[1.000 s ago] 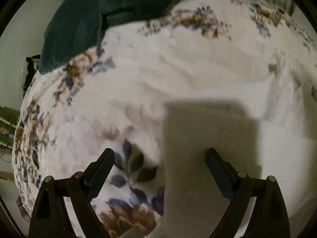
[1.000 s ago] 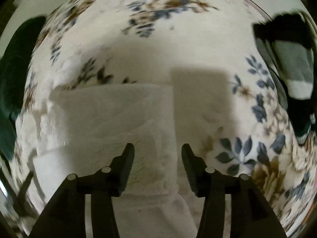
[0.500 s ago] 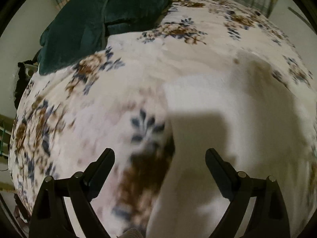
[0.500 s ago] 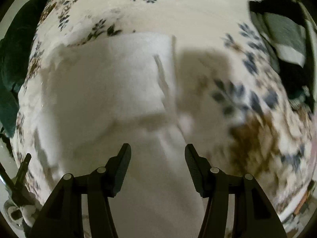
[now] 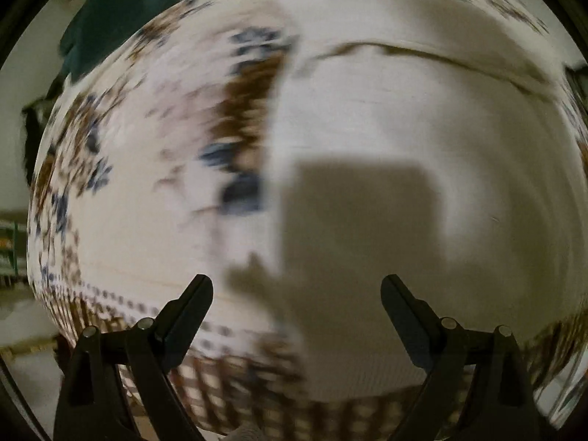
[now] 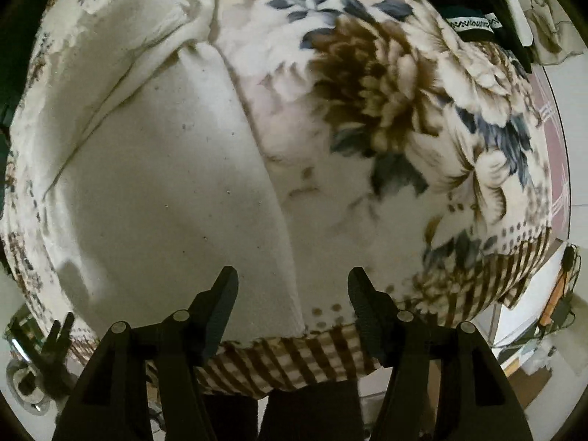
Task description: Fold small clothes
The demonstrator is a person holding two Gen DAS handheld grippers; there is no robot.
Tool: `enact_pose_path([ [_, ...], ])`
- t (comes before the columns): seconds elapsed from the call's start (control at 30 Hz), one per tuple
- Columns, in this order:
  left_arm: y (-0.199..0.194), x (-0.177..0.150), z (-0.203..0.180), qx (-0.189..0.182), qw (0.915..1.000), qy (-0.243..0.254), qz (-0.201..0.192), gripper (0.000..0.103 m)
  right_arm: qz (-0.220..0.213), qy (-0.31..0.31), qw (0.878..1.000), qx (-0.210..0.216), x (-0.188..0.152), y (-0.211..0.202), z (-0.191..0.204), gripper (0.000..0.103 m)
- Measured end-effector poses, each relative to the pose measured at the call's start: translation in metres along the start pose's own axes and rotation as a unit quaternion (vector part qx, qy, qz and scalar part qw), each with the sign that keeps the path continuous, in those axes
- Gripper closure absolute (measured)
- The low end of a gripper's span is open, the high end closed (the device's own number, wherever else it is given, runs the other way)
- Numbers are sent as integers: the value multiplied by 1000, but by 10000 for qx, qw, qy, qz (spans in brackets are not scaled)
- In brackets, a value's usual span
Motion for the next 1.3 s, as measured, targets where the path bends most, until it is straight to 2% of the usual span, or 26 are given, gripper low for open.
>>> enact_pose_path([
  [0.13, -21, -6, -89, -329, 9985, 415, -105, 10, -138, -325, 9994, 24, 21, -11, -9, 39],
  [0.33, -32, -19, -241, -1159, 9919, 290, 427, 10, -199, -856, 9956, 320, 73, -29, -30, 39],
  [0.47, -14, -22, -317, -1215, 9893, 193, 790, 10, -173, -1228, 9916, 370, 120, -38, -44, 39],
  [0.53, -2, -21, -340, -1062, 9910, 189, 796, 12, -257, -1380, 9892, 416, 142, -45, -47, 39],
  [0.57, 5, -21, -348, -909, 9927, 202, 770, 25, -310, -1472, 9876, 449, 155, -49, -47, 39],
  [0.6, 11, -20, -353, -691, 9944, 243, 759, 48, -346, -1546, 9862, 473, 164, -52, -46, 39],
  [0.63, 13, -19, -355, -461, 9961, 297, 691, 59, -372, -1603, 9851, 492, 172, -50, -46, 39],
  [0.67, 12, -17, -354, -309, 9976, 328, 527, 78, -412, -1698, 9832, 526, 183, -52, -42, 39],
  [0.7, 8, -15, -351, -292, 9985, 289, 375, 90, -465, -1798, 9809, 572, 194, -54, -37, 39],
  [0.77, -3, -12, -344, -230, 9994, 226, 93, 96, -566, -1940, 9769, 694, 215, -56, -25, 39],
  [0.9, -30, -15, -330, -211, 9992, 153, -311, 97, -647, -1961, 9716, 1154, 265, -49, 8, 39],
  [1.1, -56, -20, -311, -384, 9983, 65, -437, 97, -61, -1335, 9647, 2268, 336, -4, 50, 38],
  [1.13, -58, -20, -307, -398, 9982, 46, -451, 97, 86, -1249, 9602, 2496, 344, 5, 57, 34],
  [1.2, -59, -19, -296, -443, 9978, 19, -489, 97, 280, -1113, 9570, 2665, 350, 21, 66, 26],
  [1.3, -64, -17, -288, -508, 9974, -63, -512, 97, 317, -871, 9604, 2627, 359, 40, 71, 26],
])
Point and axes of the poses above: each gripper's, at about its wrist camera, not at the fingertips, and y roughly the way its jaws point, z to its left, x to its top, the point moved 3 cm from there along y, roughly the way its jaws point, and after that the axes turned 2 degrees about z, right-handed, at the moved point
